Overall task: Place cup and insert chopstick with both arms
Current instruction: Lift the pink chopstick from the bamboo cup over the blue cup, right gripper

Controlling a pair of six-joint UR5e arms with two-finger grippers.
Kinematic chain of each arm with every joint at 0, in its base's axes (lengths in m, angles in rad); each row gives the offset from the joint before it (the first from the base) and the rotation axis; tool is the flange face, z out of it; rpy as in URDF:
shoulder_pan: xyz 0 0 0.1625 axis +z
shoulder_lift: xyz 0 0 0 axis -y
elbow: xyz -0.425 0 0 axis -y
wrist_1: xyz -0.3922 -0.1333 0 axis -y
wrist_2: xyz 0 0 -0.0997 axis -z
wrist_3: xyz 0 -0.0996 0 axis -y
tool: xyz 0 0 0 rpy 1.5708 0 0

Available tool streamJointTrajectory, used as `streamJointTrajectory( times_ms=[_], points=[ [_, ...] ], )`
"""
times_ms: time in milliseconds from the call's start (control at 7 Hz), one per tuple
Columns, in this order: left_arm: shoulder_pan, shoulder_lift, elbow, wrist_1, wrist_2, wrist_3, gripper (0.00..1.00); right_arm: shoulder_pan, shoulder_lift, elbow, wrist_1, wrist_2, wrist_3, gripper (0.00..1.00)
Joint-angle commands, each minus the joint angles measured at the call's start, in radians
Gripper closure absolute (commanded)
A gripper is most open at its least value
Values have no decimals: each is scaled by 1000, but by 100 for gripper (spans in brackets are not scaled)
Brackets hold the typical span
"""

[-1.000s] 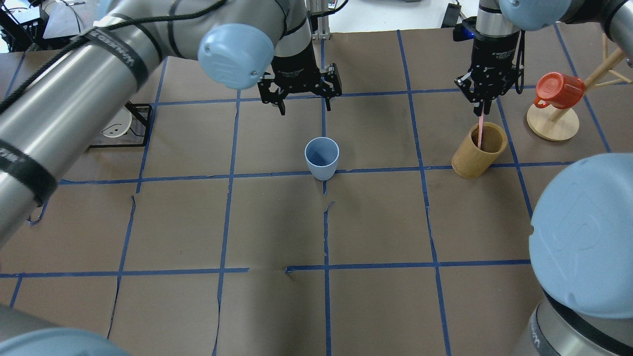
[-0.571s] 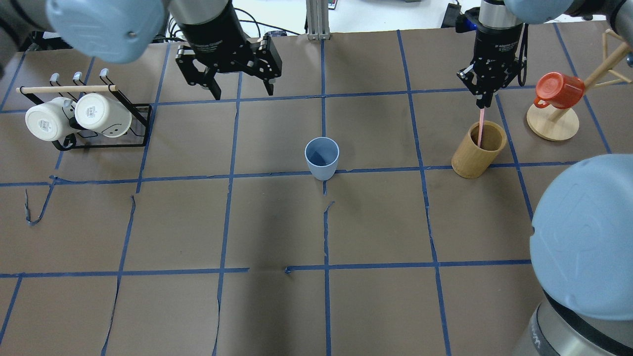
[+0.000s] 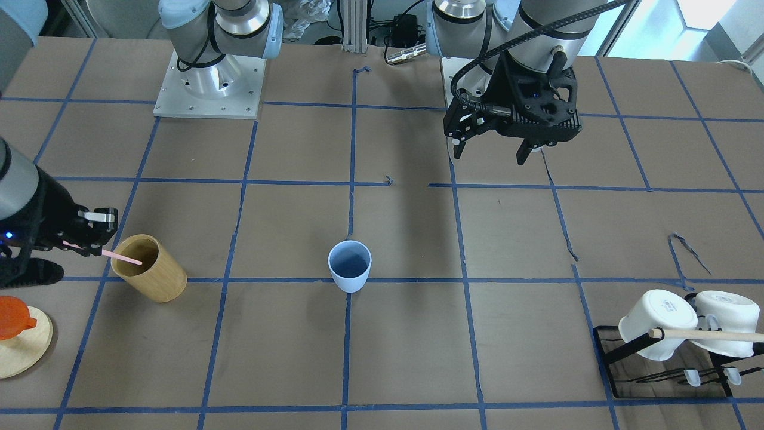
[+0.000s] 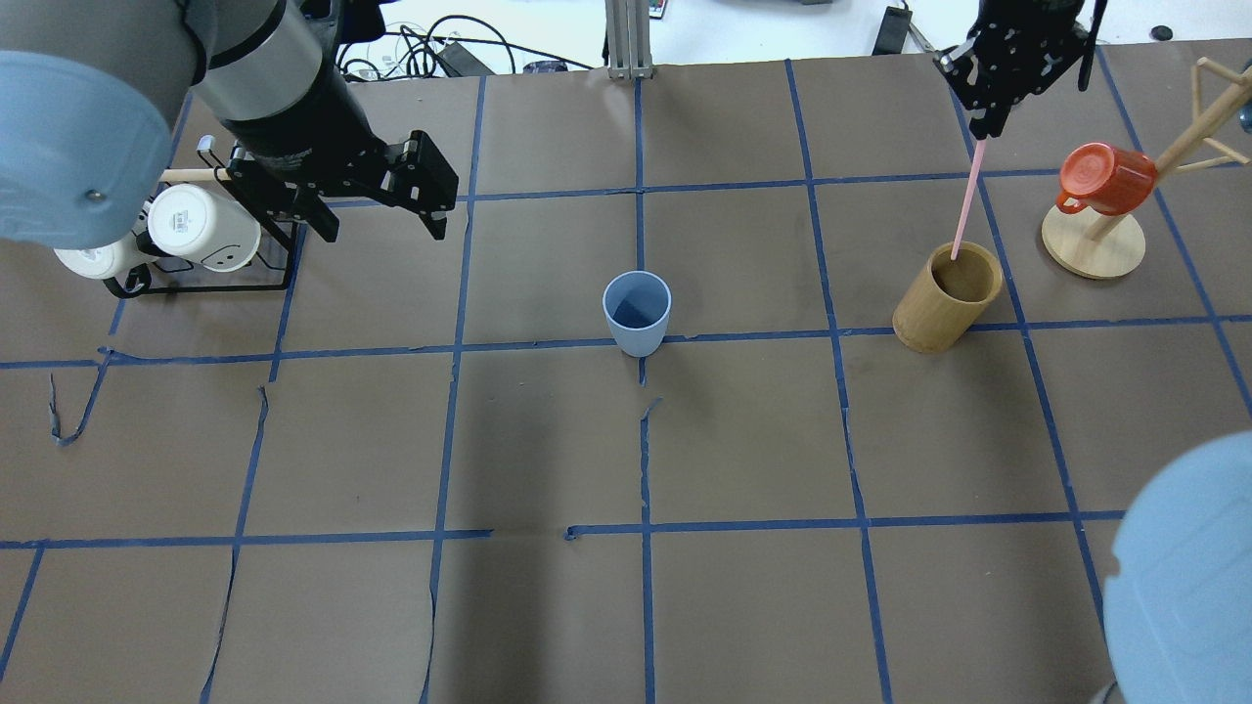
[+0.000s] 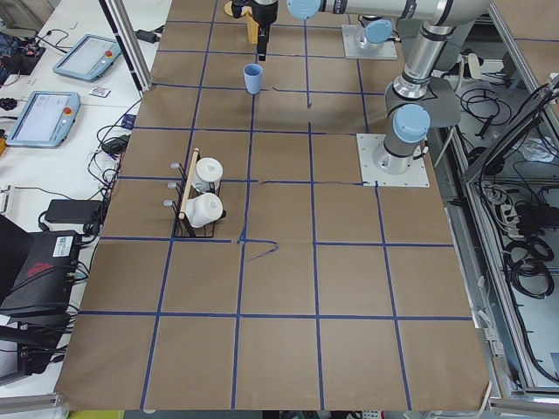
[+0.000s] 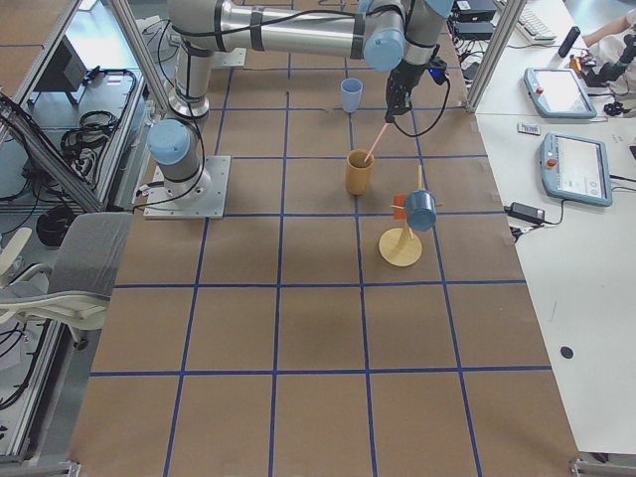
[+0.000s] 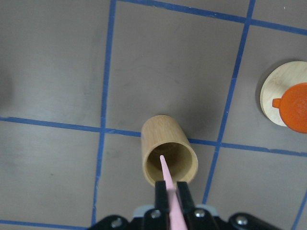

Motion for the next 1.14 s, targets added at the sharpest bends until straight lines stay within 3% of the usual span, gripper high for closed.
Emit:
streamJointTrajectory(
  times_ms=[0, 143, 286, 571, 714, 857, 1000],
  points=[
    [19, 19, -4, -8, 35, 6, 0, 145, -75, -9, -66, 78, 77, 100],
    [30, 18, 0, -9, 27, 4, 0, 252, -74, 7, -168, 75, 109, 100],
    [30, 18, -2, -10, 29, 4, 0, 327, -77, 49, -218, 78, 271, 100],
    [32, 14, -8, -8, 36, 6, 0, 414, -148, 188, -319, 75, 346, 100],
    [30, 16, -11, -8, 36, 6, 0, 443, -158, 286, -487, 73, 439, 100],
    [30, 13, -11, -6, 30, 6, 0, 463, -155, 342, -581, 41, 482, 100],
    [30, 13, -11, -6, 36, 6, 0, 480, -149, 359, -589, 39, 490, 100]
  ],
)
